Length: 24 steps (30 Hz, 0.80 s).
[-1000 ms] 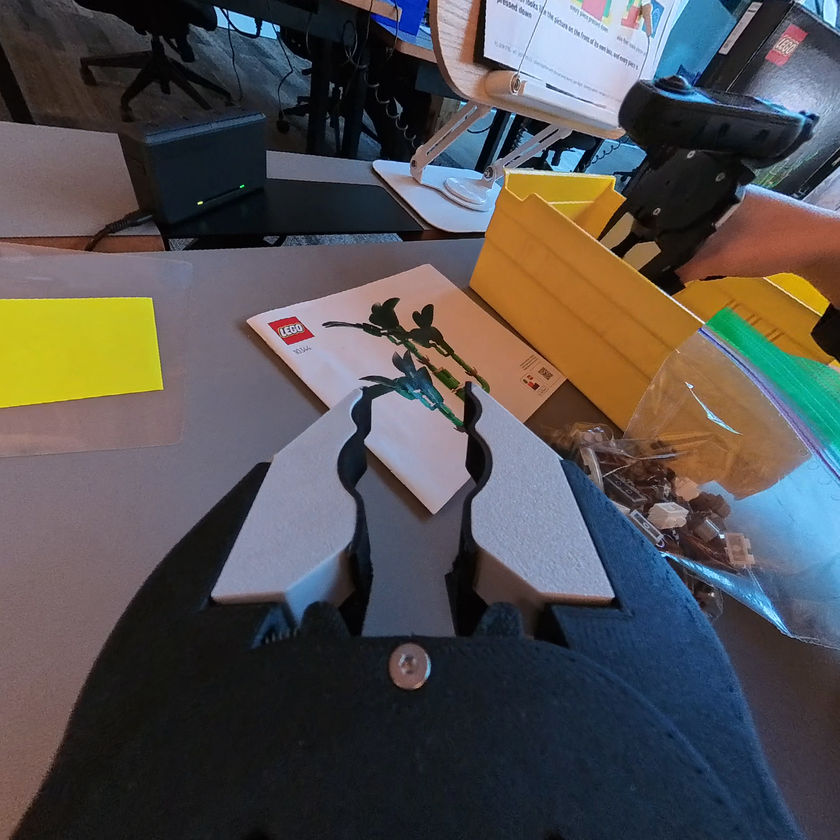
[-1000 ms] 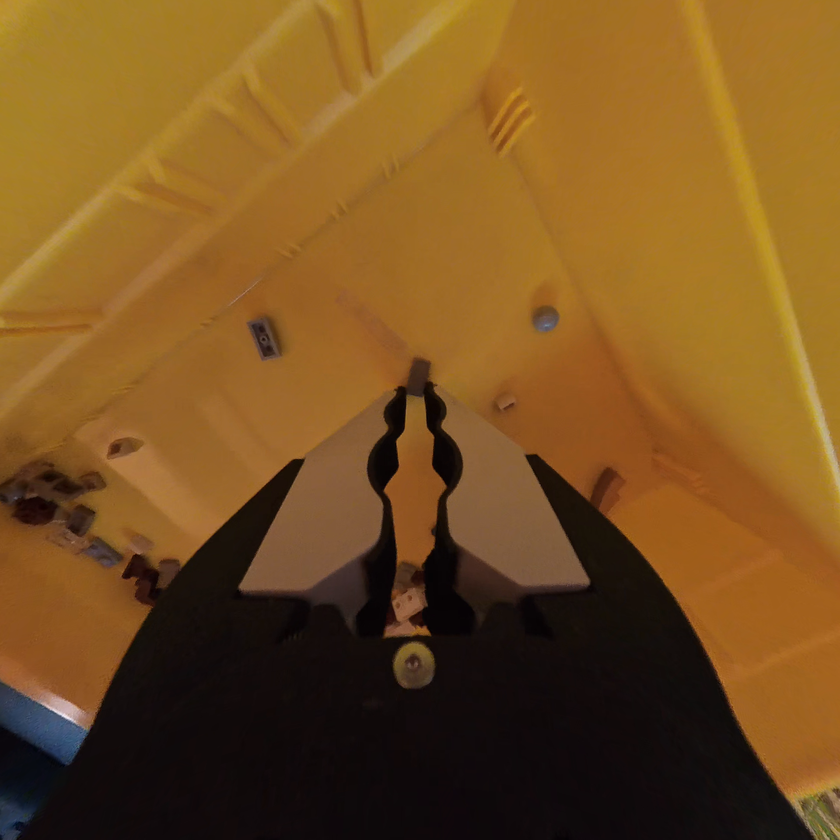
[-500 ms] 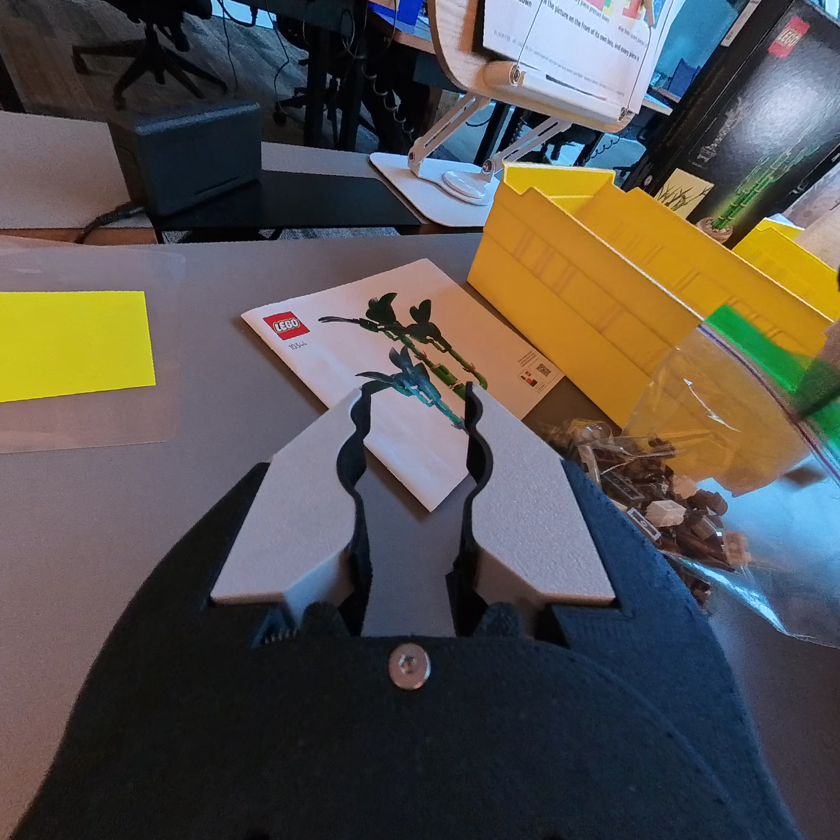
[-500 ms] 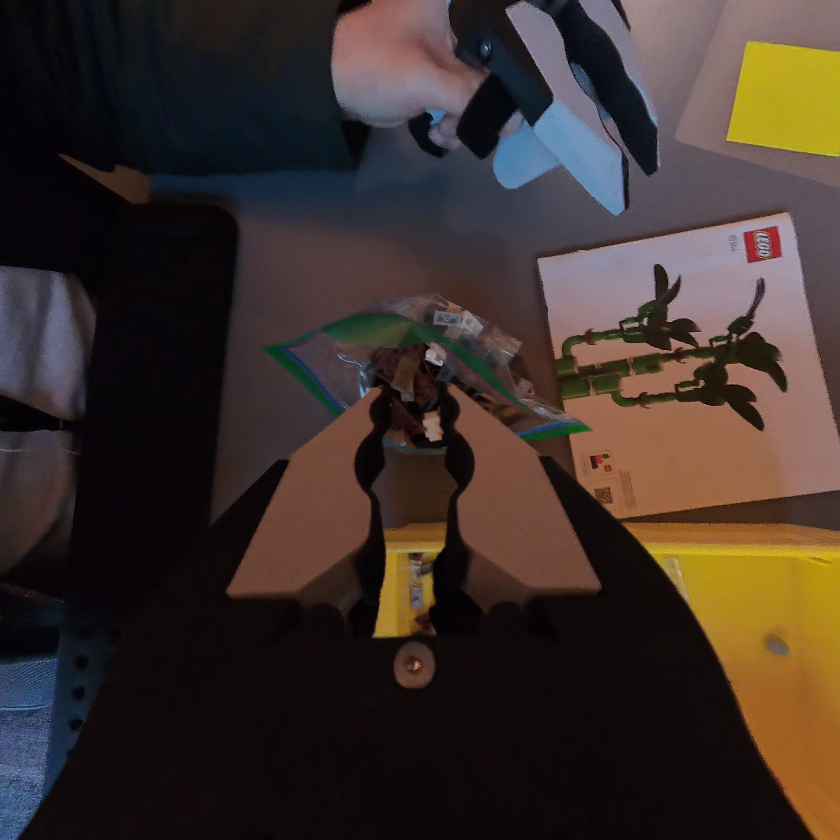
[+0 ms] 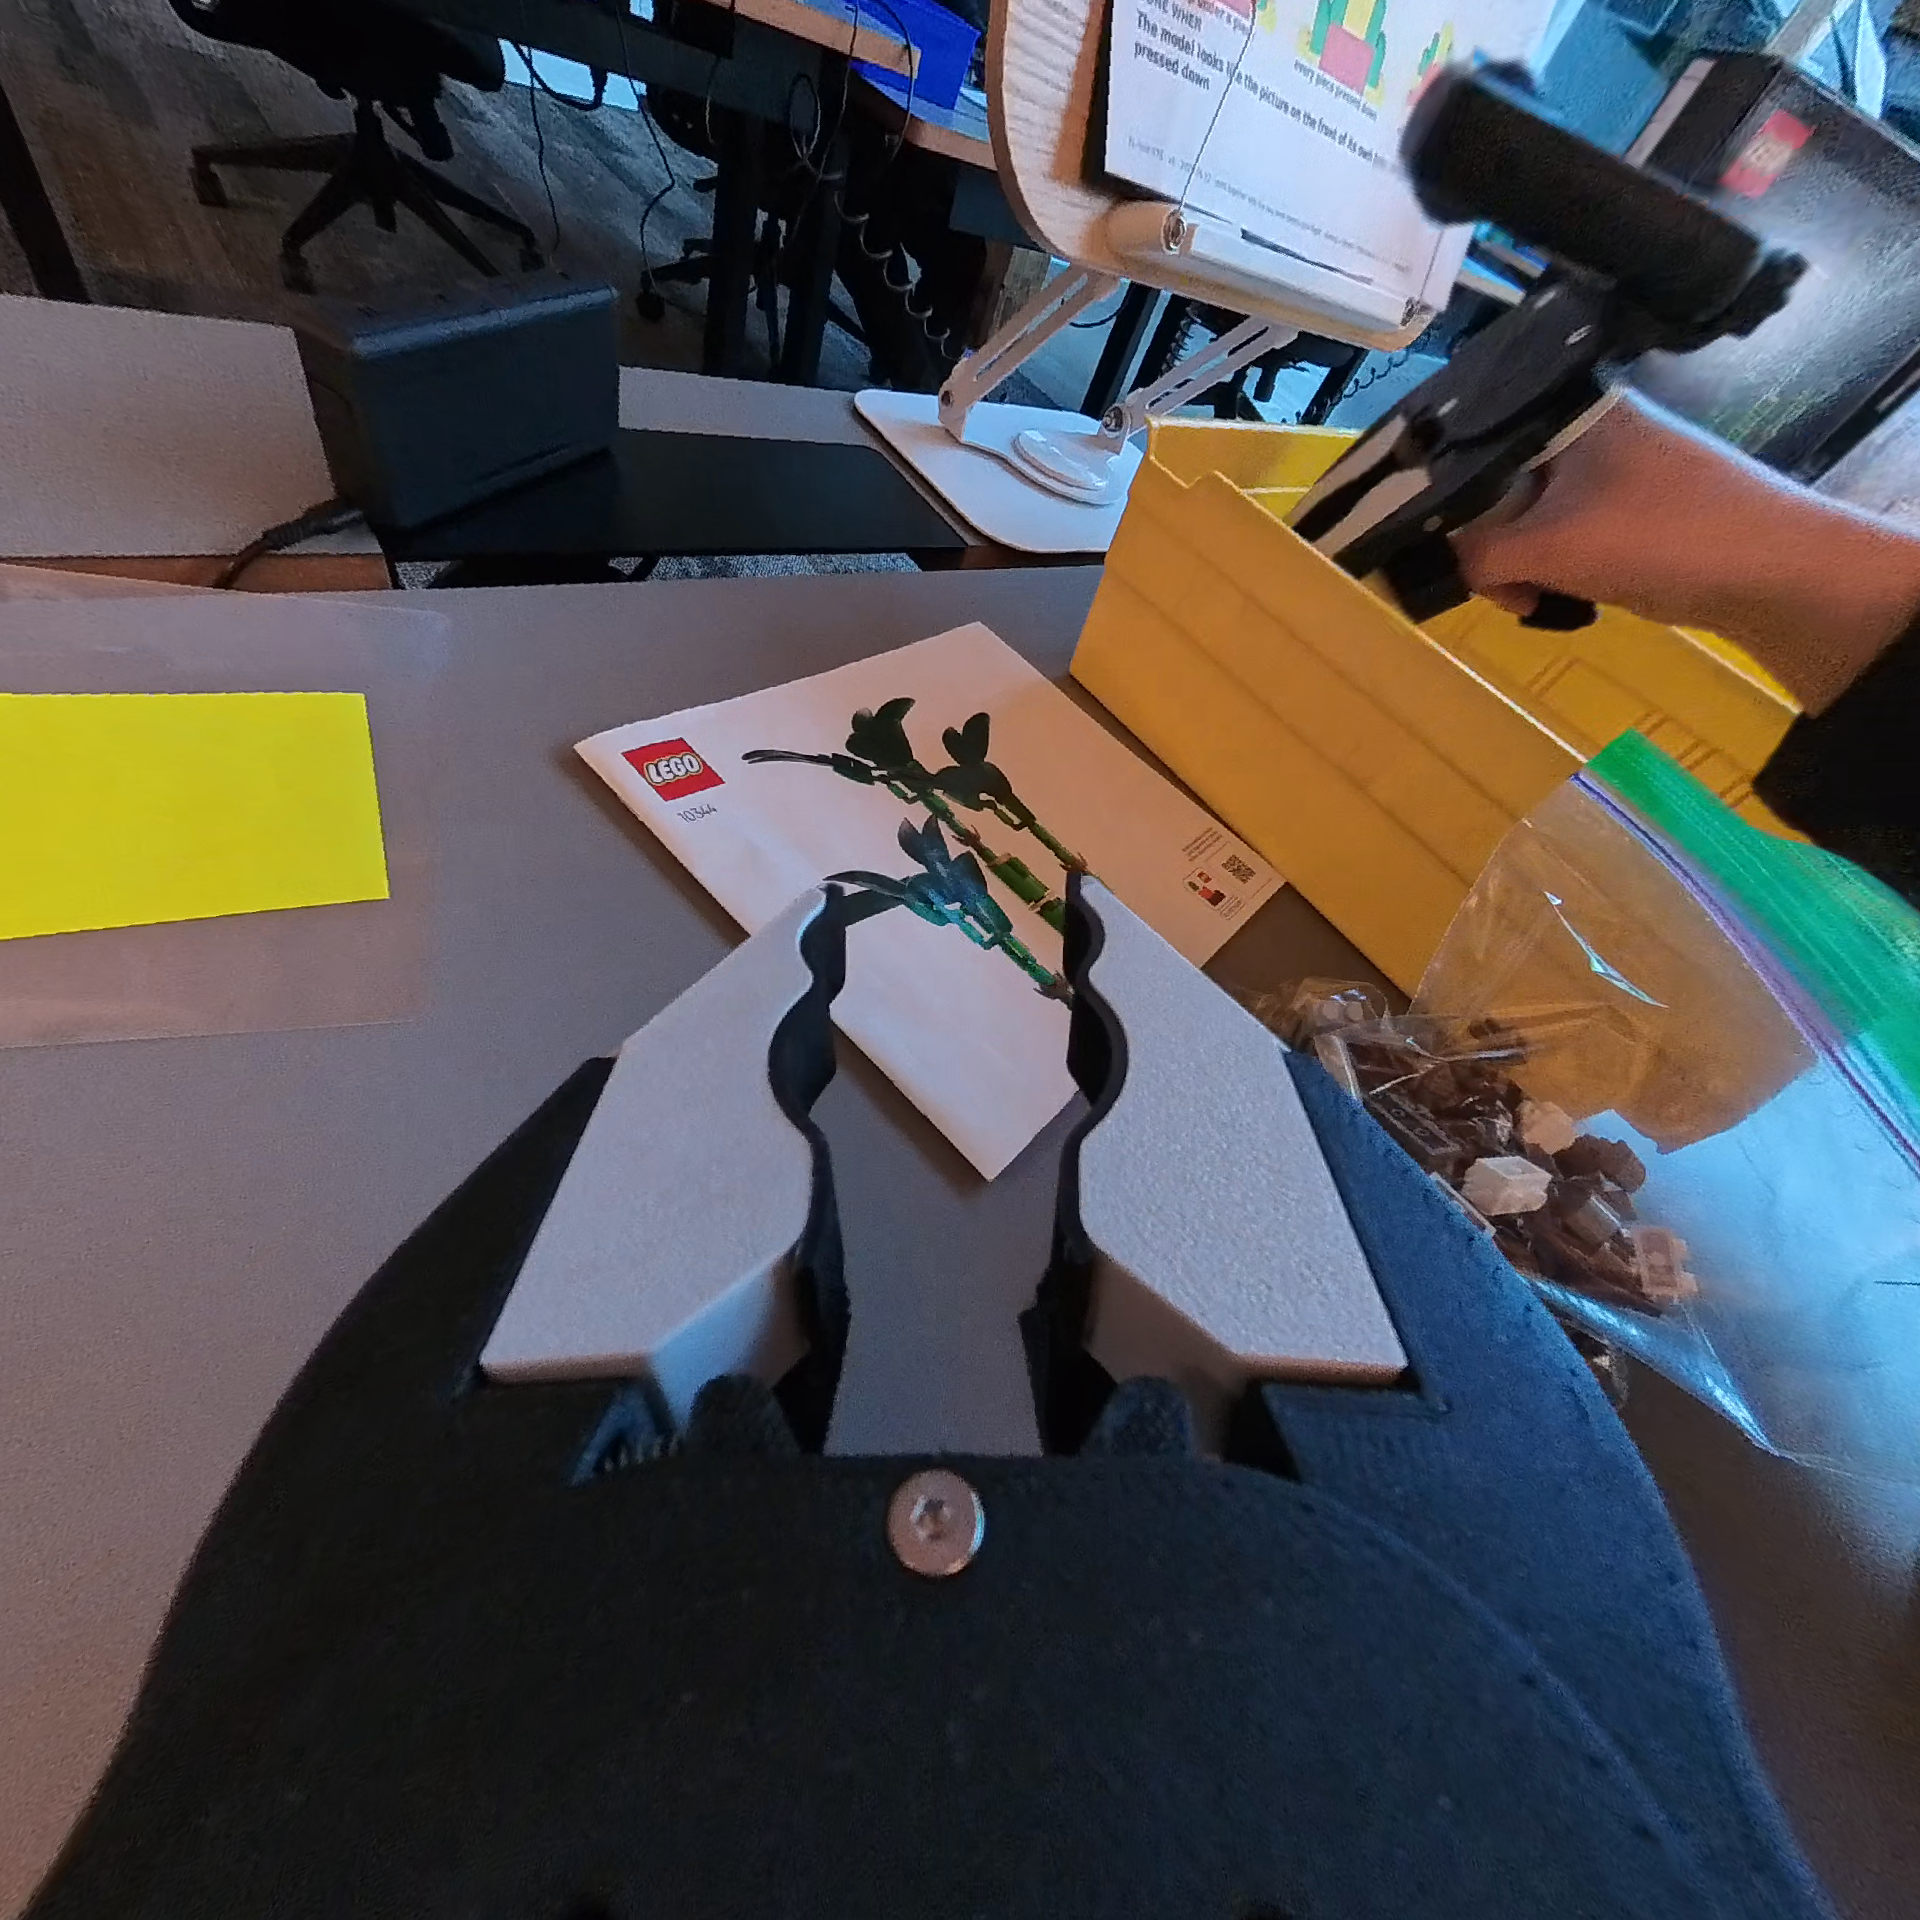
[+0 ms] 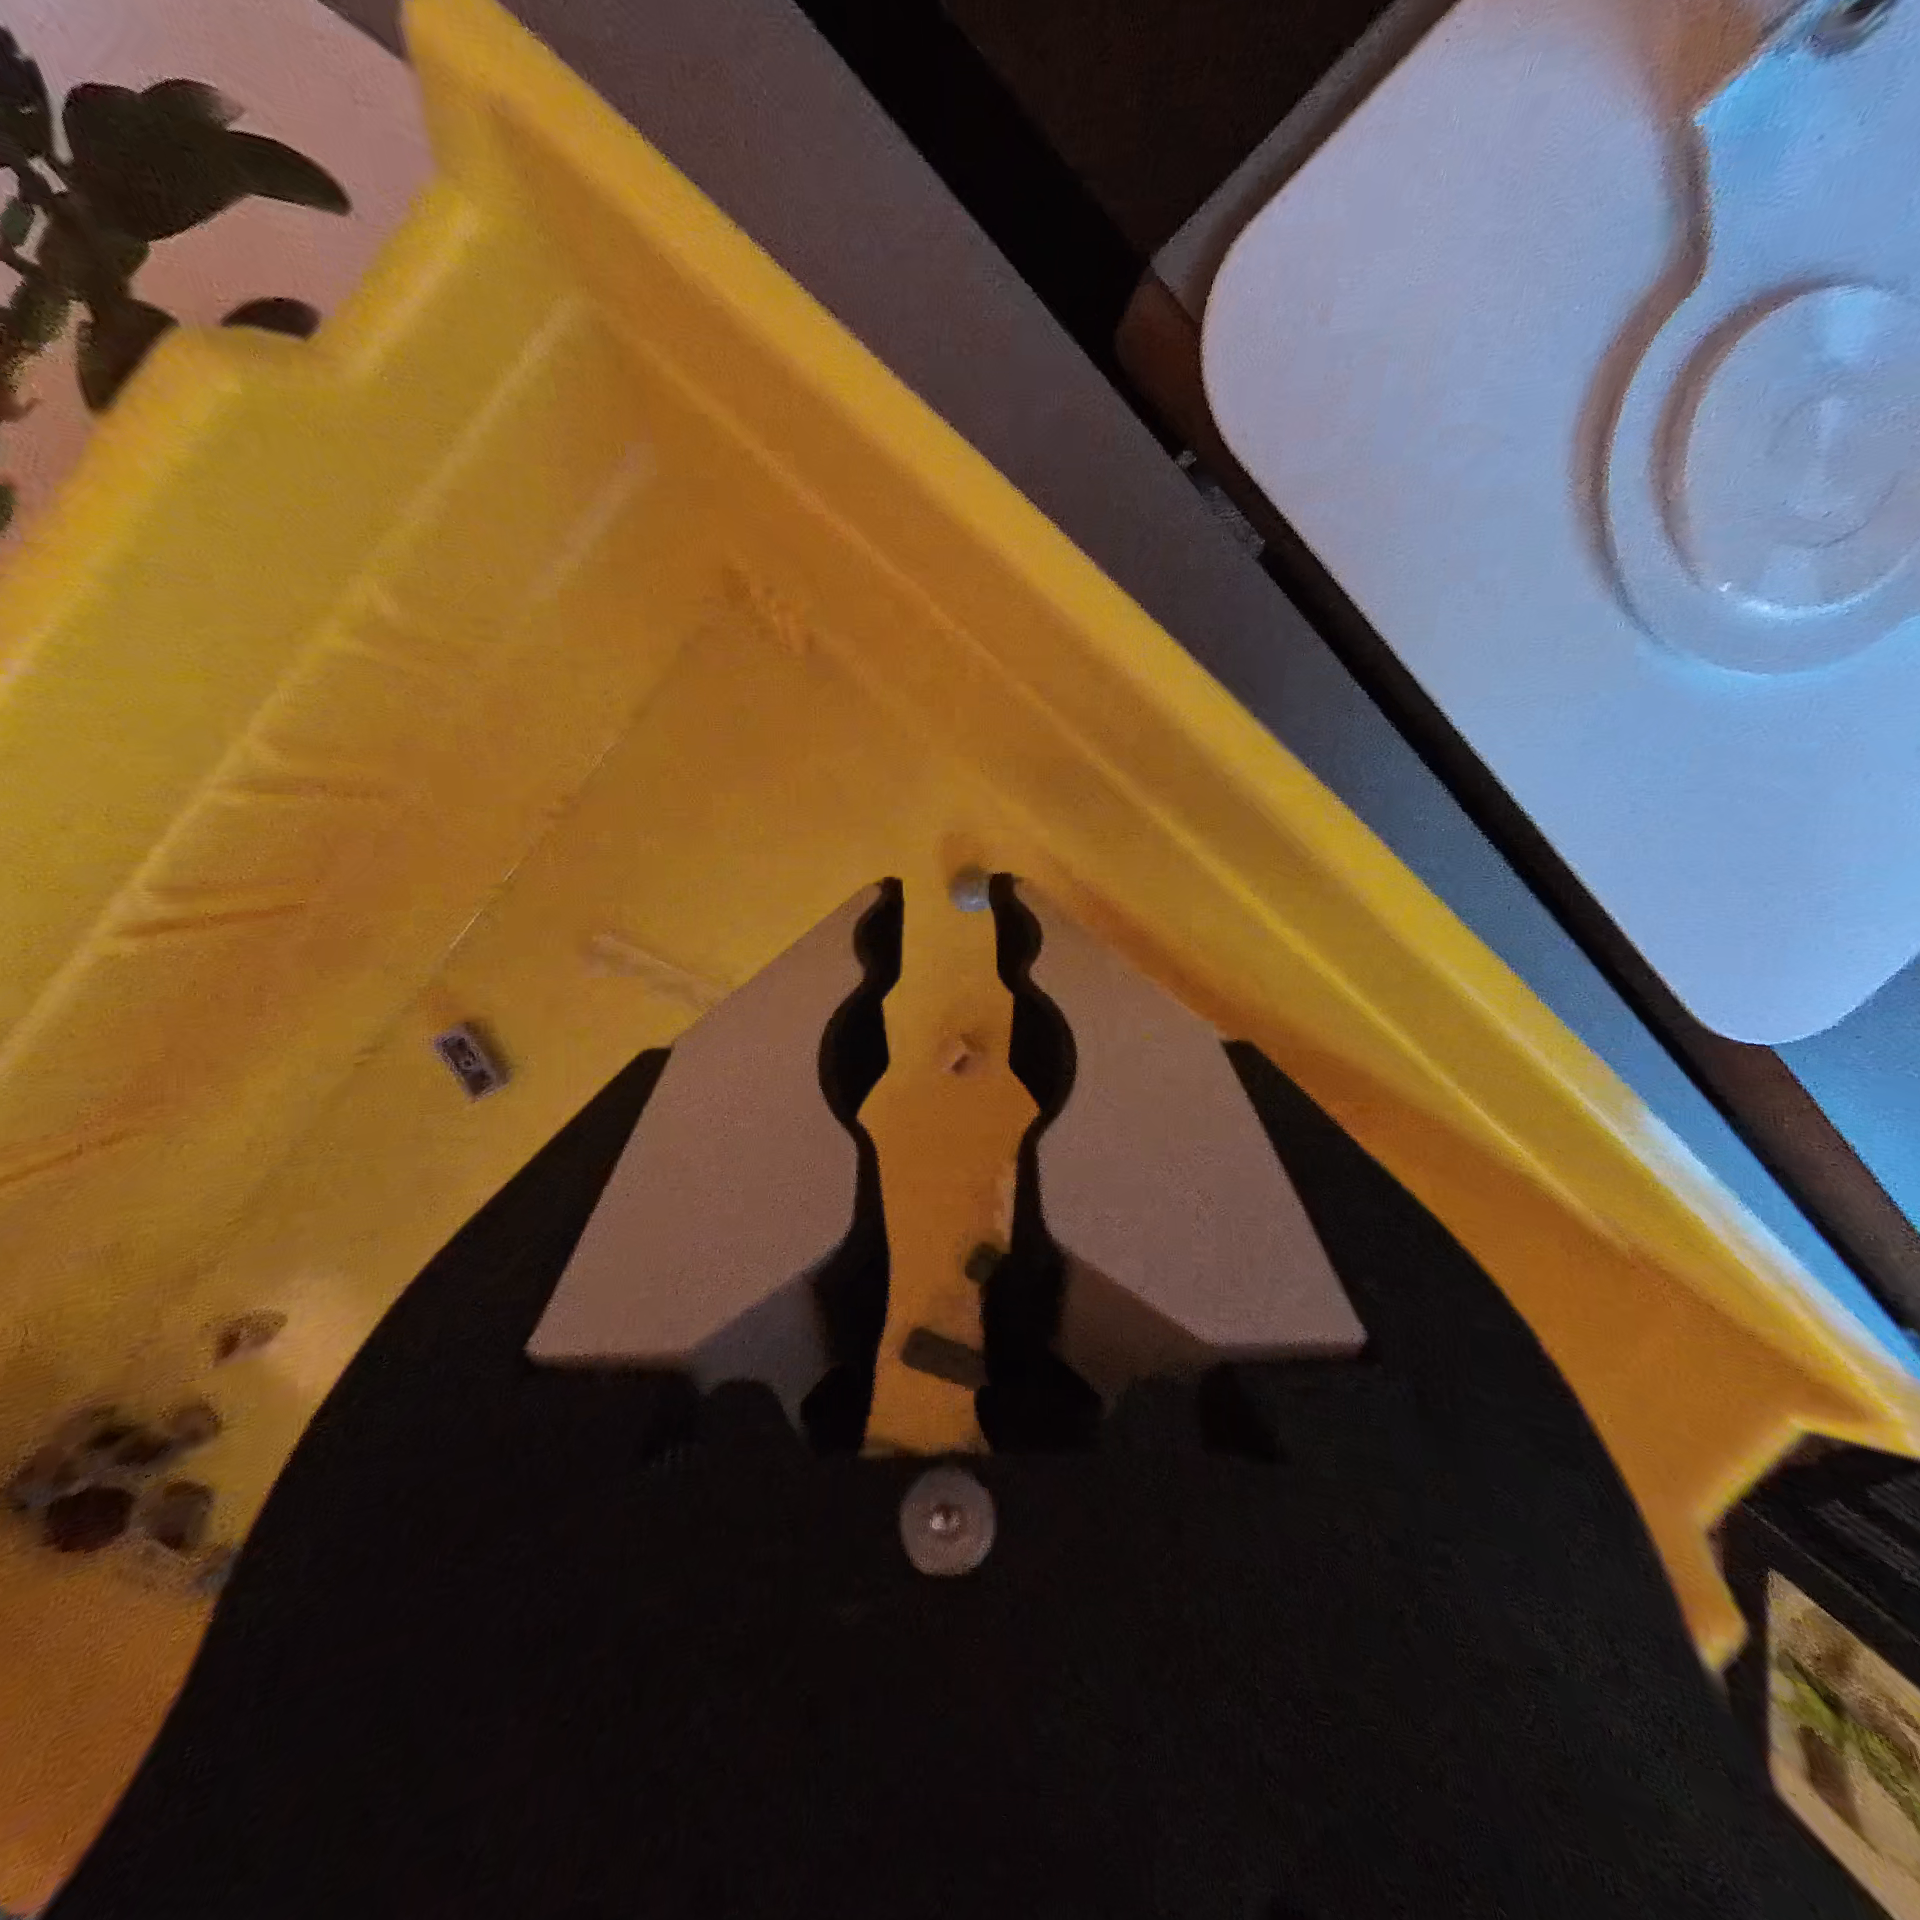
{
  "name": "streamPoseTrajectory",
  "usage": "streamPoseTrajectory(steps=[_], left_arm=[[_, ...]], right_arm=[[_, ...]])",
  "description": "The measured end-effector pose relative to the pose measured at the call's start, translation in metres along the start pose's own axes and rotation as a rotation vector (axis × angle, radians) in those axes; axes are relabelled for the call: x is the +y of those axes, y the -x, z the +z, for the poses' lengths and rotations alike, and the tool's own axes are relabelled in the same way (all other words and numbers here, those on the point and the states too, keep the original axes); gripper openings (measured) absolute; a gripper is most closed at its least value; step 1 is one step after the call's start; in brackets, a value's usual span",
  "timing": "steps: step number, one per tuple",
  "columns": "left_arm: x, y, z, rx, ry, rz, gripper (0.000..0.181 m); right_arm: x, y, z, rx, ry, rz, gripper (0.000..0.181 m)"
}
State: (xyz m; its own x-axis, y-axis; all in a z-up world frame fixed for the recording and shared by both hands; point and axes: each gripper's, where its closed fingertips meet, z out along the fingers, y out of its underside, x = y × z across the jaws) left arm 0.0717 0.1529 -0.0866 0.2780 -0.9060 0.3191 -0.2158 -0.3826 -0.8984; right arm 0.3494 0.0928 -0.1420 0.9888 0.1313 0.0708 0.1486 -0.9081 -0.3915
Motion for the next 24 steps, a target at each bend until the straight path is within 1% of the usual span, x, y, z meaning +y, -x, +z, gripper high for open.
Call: streamPoseTrajectory(steps=[2, 4, 5, 6, 9, 10, 12, 16, 18, 19, 20, 21, 22, 23, 24], left_arm=[[-0.001, -0.001, -0.001, -0.002, -0.001, 0.007, 0.04], [-0.002, -0.002, -0.001, -0.005, 0.0, 0.02, 0.04], [-0.002, -0.002, -0.001, -0.007, 0.002, 0.027, 0.04], [-0.002, -0.003, -0.001, -0.008, 0.003, 0.032, 0.041], [-0.003, -0.003, -0.001, -0.008, 0.001, 0.032, 0.041], [-0.003, -0.002, -0.002, -0.007, -0.001, 0.028, 0.041], [-0.004, -0.001, -0.003, -0.007, -0.007, 0.022, 0.04], [-0.004, 0.0, -0.003, -0.011, -0.008, 0.021, 0.04], [-0.004, 0.001, -0.003, -0.012, -0.007, 0.02, 0.04], [-0.003, 0.001, -0.003, -0.011, -0.007, 0.017, 0.04], [-0.003, 0.001, -0.003, -0.01, -0.007, 0.013, 0.04], [-0.003, 0.002, -0.003, -0.009, -0.008, 0.011, 0.04], [-0.003, 0.002, -0.003, -0.009, -0.007, 0.01, 0.04], [-0.003, 0.002, -0.003, -0.01, -0.005, 0.01, 0.041], [-0.002, 0.002, -0.002, -0.009, -0.003, 0.008, 0.041]], right_arm=[[0.005, 0.001, 0.01, -0.018, 0.026, 0.044, 0.018], [0.009, -0.002, 0.014, 0.009, 0.056, 0.031, 0.017], [0.013, -0.004, 0.016, 0.021, 0.075, 0.02, 0.011], [0.016, -0.005, 0.018, 0.028, 0.092, 0.014, 0.01], [0.009, -0.002, 0.018, -0.017, 0.025, 0.033, 0.011], [0.011, -0.003, 0.019, -0.014, 0.027, 0.033, 0.015], [0.009, -0.006, 0.019, -0.005, 0.001, 0.024, 0.016], [0.007, -0.002, 0.02, -0.025, -0.028, 0.003, 0.009], [0.012, -0.003, 0.015, -0.01, 0.001, -0.003, 0.009], [0.008, 0.004, 0.005, -0.033, -0.016, 0.001, 0.009], [-0.003, 0.019, -0.013, -0.082, -0.082, 0.007, 0.01], [-0.018, 0.04, -0.04, -0.146, -0.185, 0.007, 0.009], [-0.033, 0.07, -0.073, -0.235, -0.306, -0.017, 0.009], [-0.042, 0.109, -0.108, -0.353, -0.413, -0.071, 0.009], [-0.041, 0.149, -0.139, -0.477, -0.486, -0.145, 0.009]])
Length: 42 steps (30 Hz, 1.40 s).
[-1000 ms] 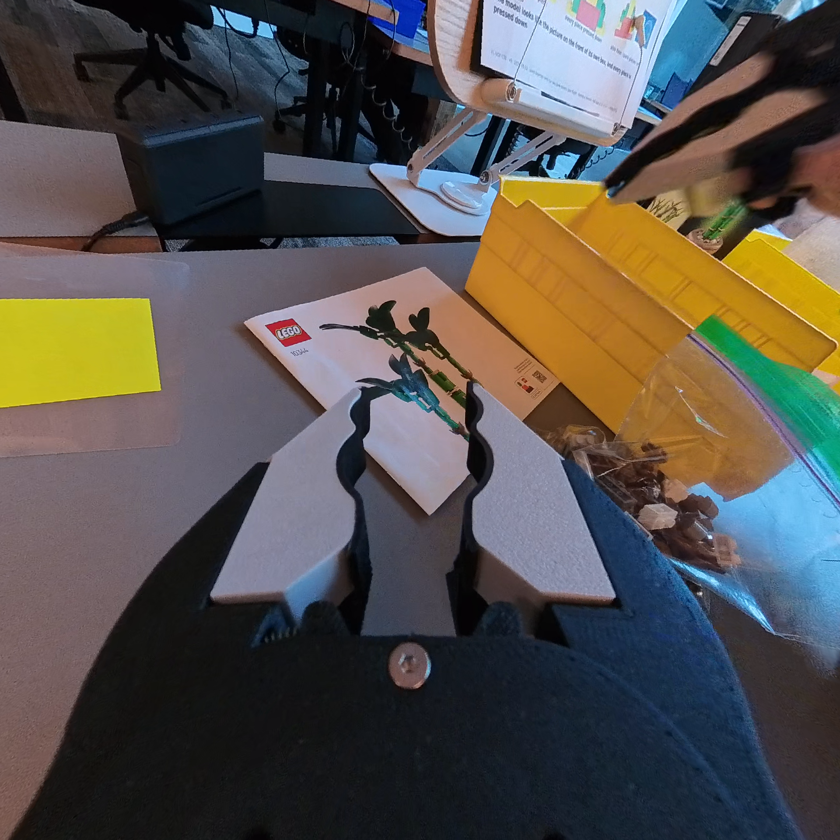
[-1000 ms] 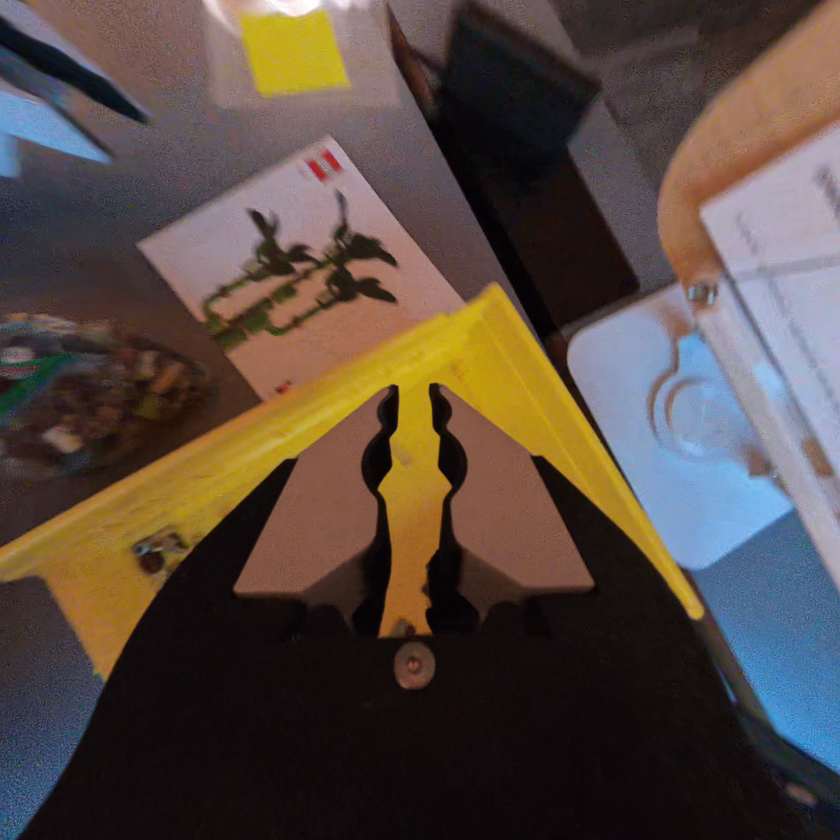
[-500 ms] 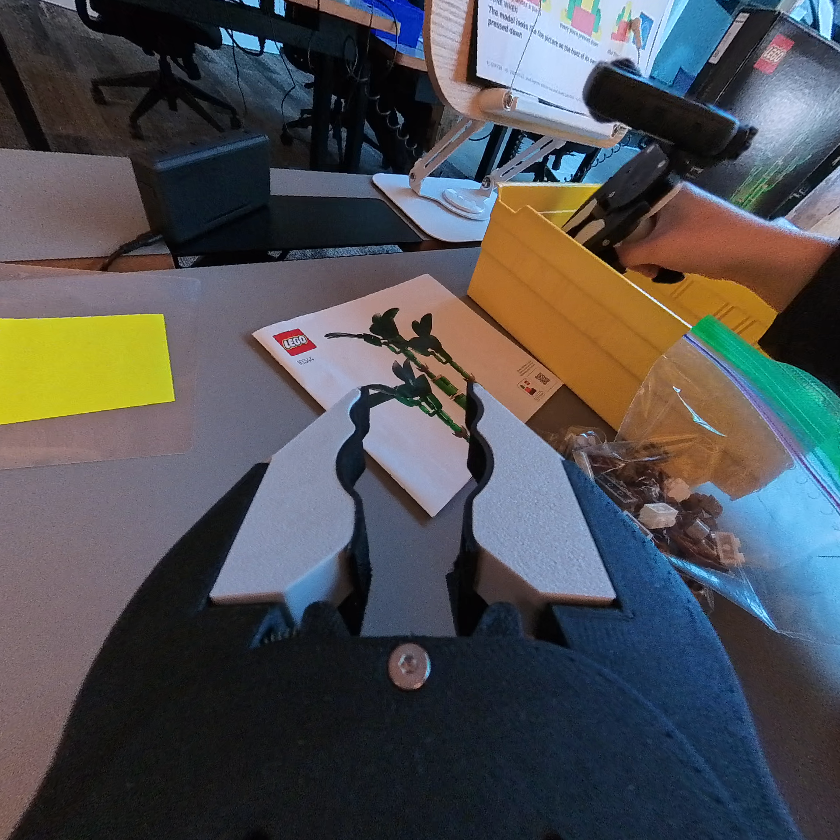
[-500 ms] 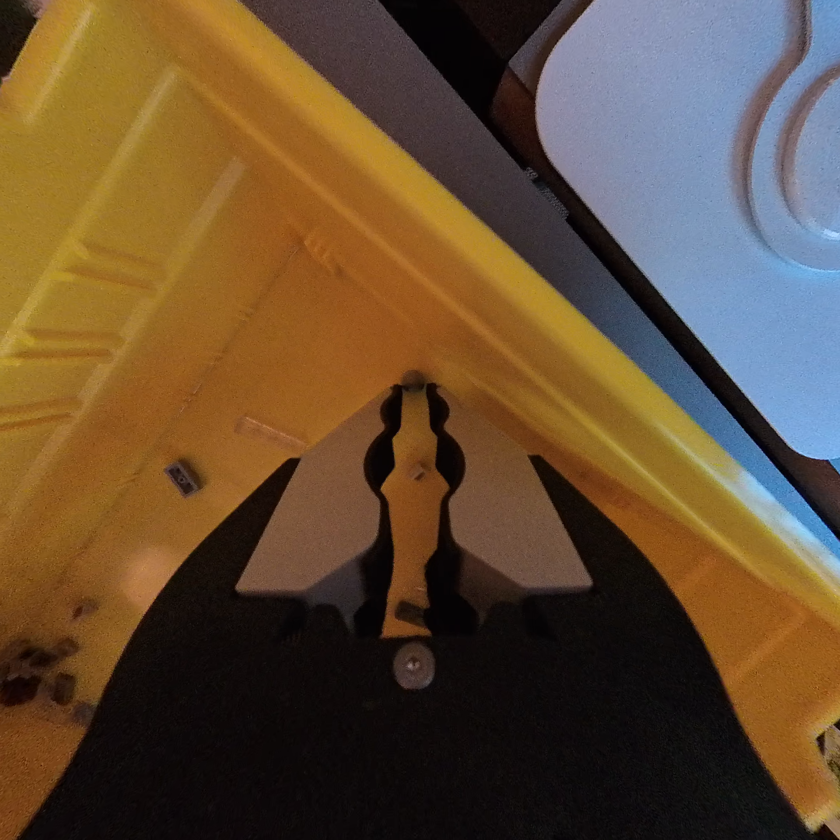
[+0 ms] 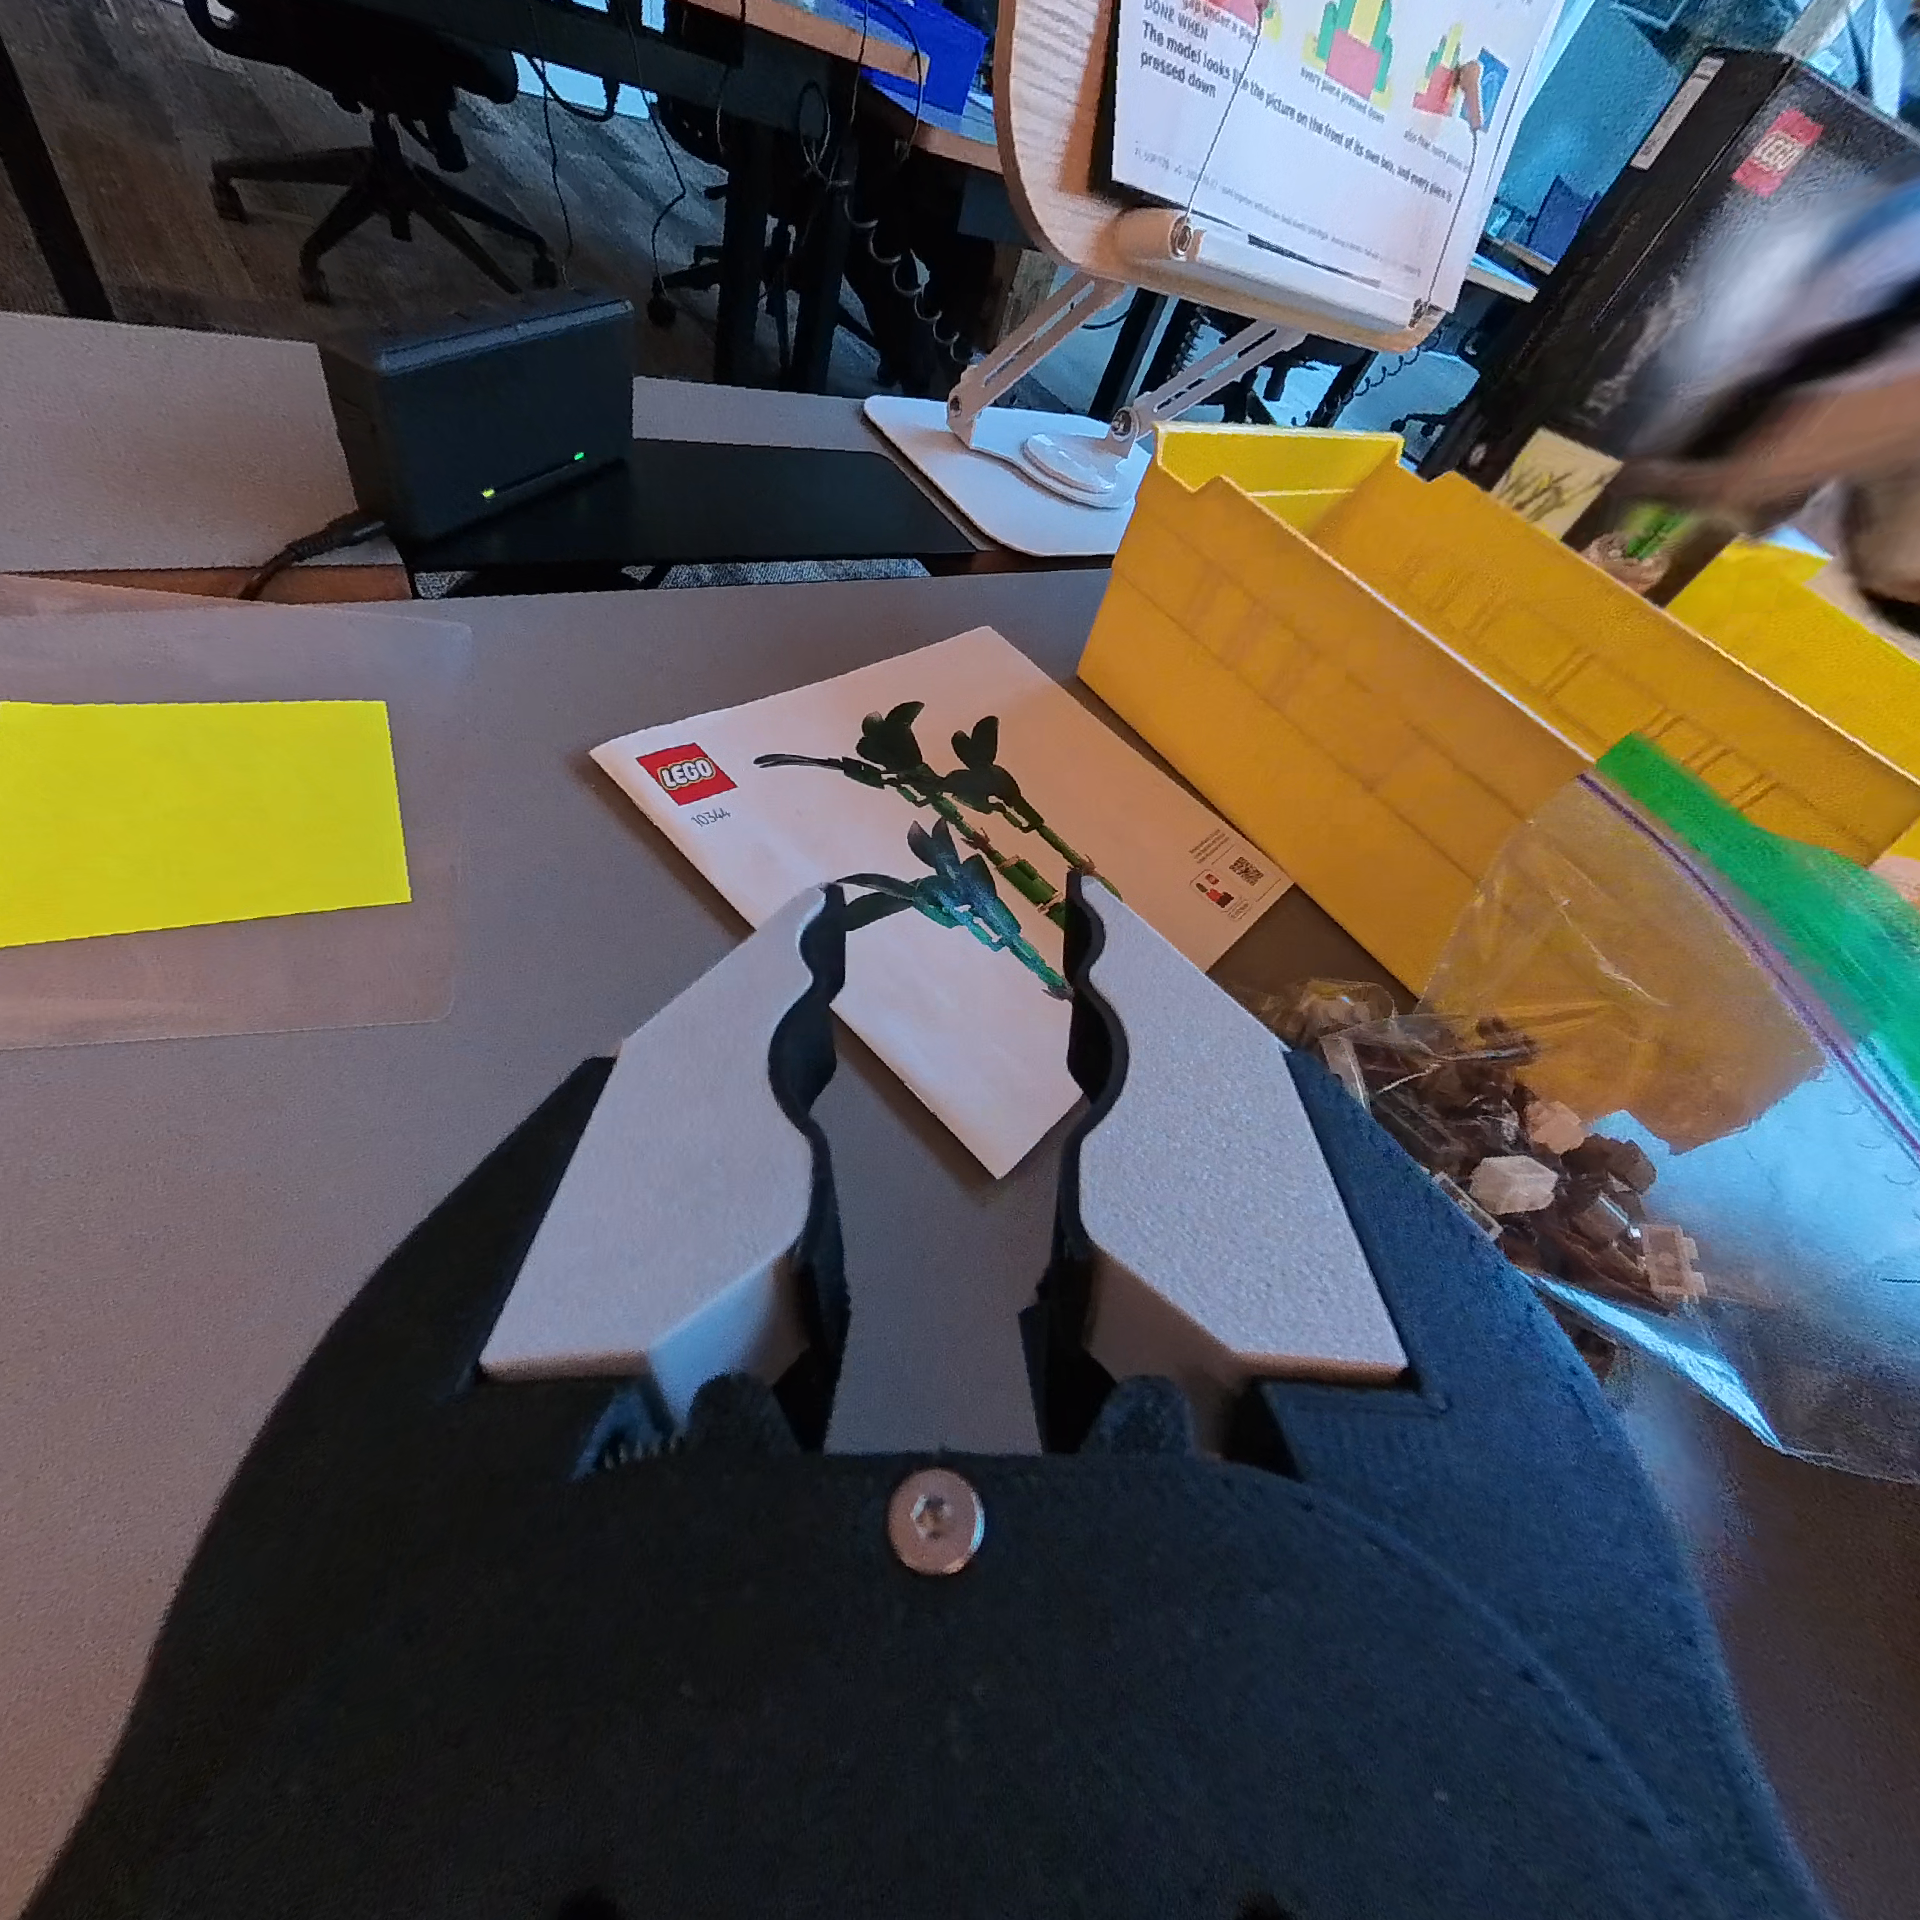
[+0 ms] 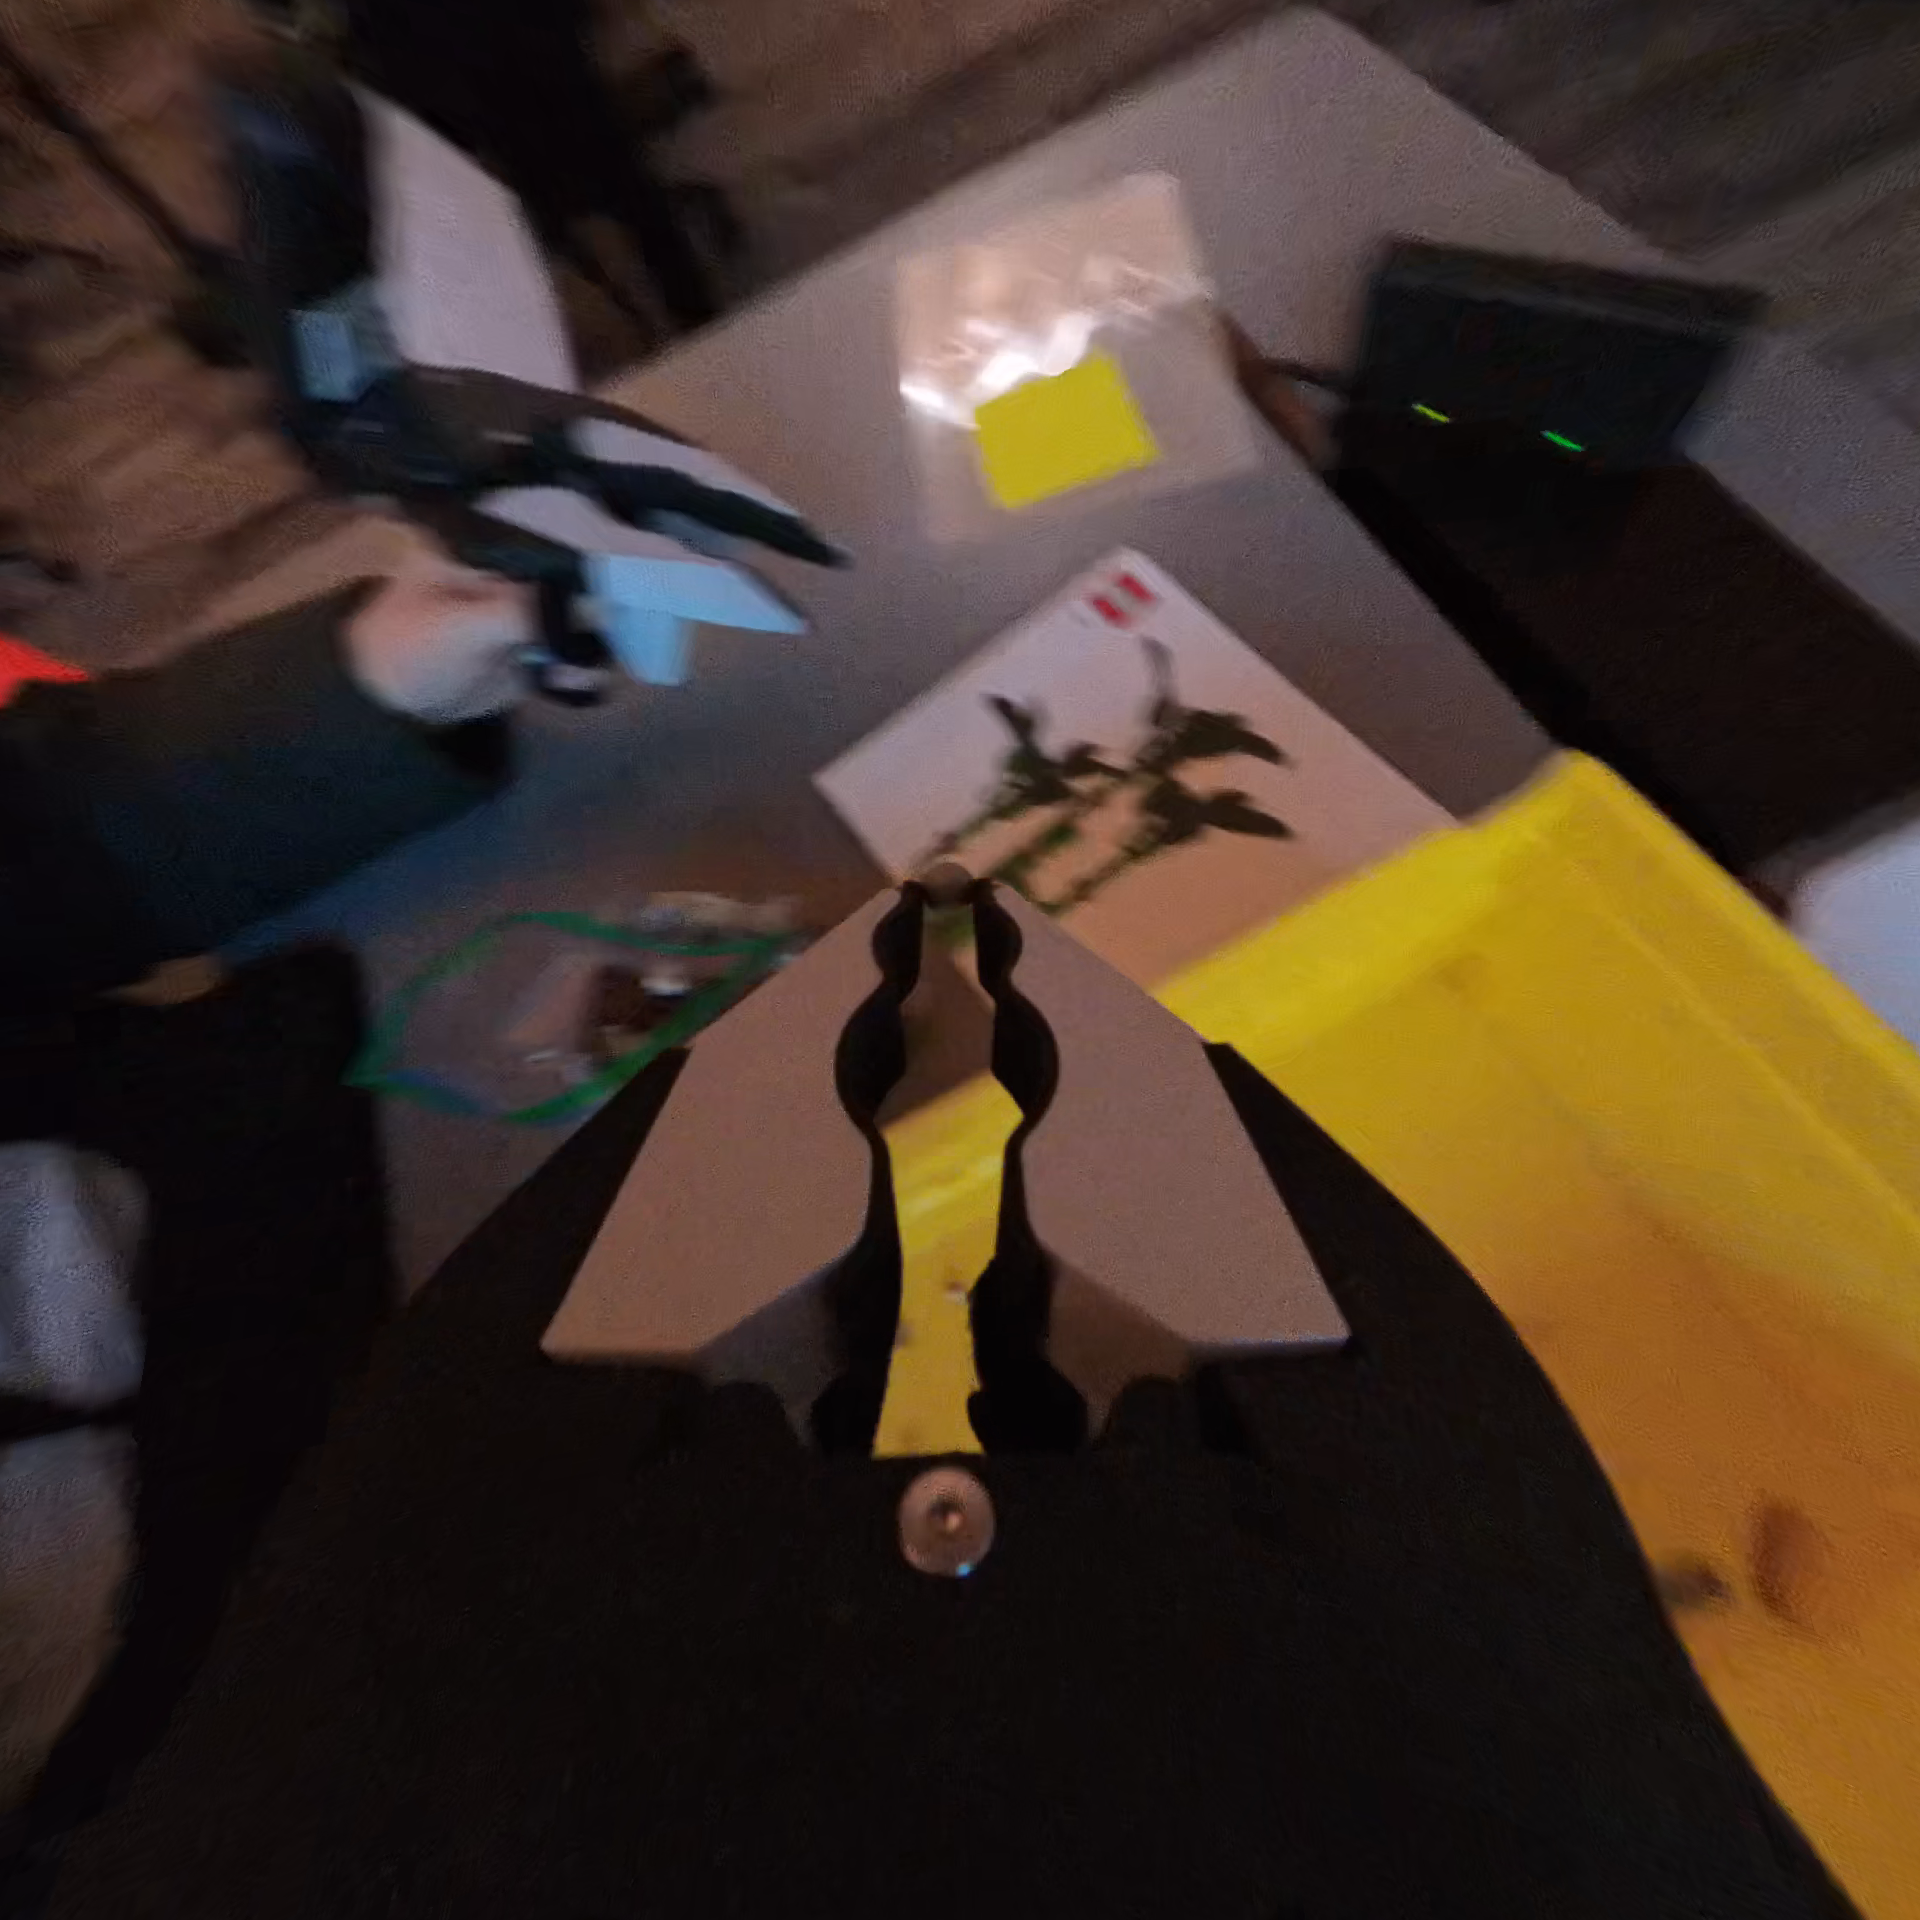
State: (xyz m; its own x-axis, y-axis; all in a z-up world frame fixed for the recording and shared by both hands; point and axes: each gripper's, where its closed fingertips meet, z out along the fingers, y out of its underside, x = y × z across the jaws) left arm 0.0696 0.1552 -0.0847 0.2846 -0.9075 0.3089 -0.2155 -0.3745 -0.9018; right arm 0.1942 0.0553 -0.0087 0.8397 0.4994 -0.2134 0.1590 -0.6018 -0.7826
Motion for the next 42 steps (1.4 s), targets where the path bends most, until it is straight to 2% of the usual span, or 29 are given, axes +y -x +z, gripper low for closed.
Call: streamPoseTrajectory(steps=[2, 3, 6, 8, 9, 12, 14, 16, 19, 21, 23, 25, 27, 32, 36, 42], left_arm=[[0.002, -0.001, 0.002, 0.007, 0.007, -0.005, 0.041], [0.003, -0.002, 0.002, 0.009, 0.01, -0.005, 0.041], [0.004, -0.003, 0.003, 0.007, 0.017, 0.003, 0.041], [0.006, -0.003, 0.004, 0.005, 0.02, 0.003, 0.041], [0.006, -0.003, 0.004, 0.006, 0.019, -0.001, 0.041], [0.005, -0.002, 0.003, 0.005, 0.014, -0.005, 0.041], [0.005, -0.002, 0.003, 0.005, 0.016, -0.004, 0.041], [0.005, -0.002, 0.004, 0.011, 0.018, -0.008, 0.041], [0.007, -0.004, 0.005, 0.012, 0.026, -0.003, 0.041], [0.008, -0.004, 0.006, 0.01, 0.031, 0.004, 0.041], [0.009, -0.003, 0.006, 0.007, 0.034, 0.006, 0.041], [0.01, -0.003, 0.006, 0.007, 0.036, 0.004, 0.041], [0.011, -0.002, 0.007, 0.005, 0.04, 0.003, 0.041], [0.013, -0.003, 0.008, 0.005, 0.05, 0.011, 0.041], [0.013, -0.003, 0.008, 0.006, 0.049, 0.01, 0.041], [0.012, -0.003, 0.007, 0.013, 0.042, -0.002, 0.041]], right_arm=[[0.002, 0.077, -0.004, -0.204, -0.007, -0.094, 0.009], [0.014, 0.096, 0.0, -0.23, 0.036, -0.126, 0.01], [0.046, 0.115, 0.025, -0.21, 0.139, -0.163, 0.01], [0.061, 0.102, 0.035, -0.118, 0.225, -0.186, 0.024], [0.058, 0.093, 0.031, -0.069, 0.22, -0.208, 0.023], [0.025, 0.063, -0.009, 0.053, 0.091, -0.226, 0.019], [0.023, 0.004, -0.049, 0.303, 0.116, -0.271, 0.017], [0.057, -0.045, -0.074, 0.41, 0.293, -0.222, 0.018], [0.138, -0.08, -0.085, 0.384, 0.714, -0.083, 0.023], [0.174, -0.088, -0.085, 0.359, 0.919, -0.132, 0.025], [0.195, -0.1, -0.089, 0.407, 1.069, -0.124, 0.025], [0.205, -0.096, -0.083, 0.388, 1.127, -0.036, 0.032], [0.21, -0.104, -0.084, 0.413, 1.194, -0.072, 0.035], [0.22, -0.109, -0.076, 0.372, 1.269, -0.153, 0.041], [0.23, -0.099, -0.078, 0.305, 1.349, -0.164, 0.014], [0.228, -0.09, -0.078, 0.289, 1.312, -0.183, 0.012]])
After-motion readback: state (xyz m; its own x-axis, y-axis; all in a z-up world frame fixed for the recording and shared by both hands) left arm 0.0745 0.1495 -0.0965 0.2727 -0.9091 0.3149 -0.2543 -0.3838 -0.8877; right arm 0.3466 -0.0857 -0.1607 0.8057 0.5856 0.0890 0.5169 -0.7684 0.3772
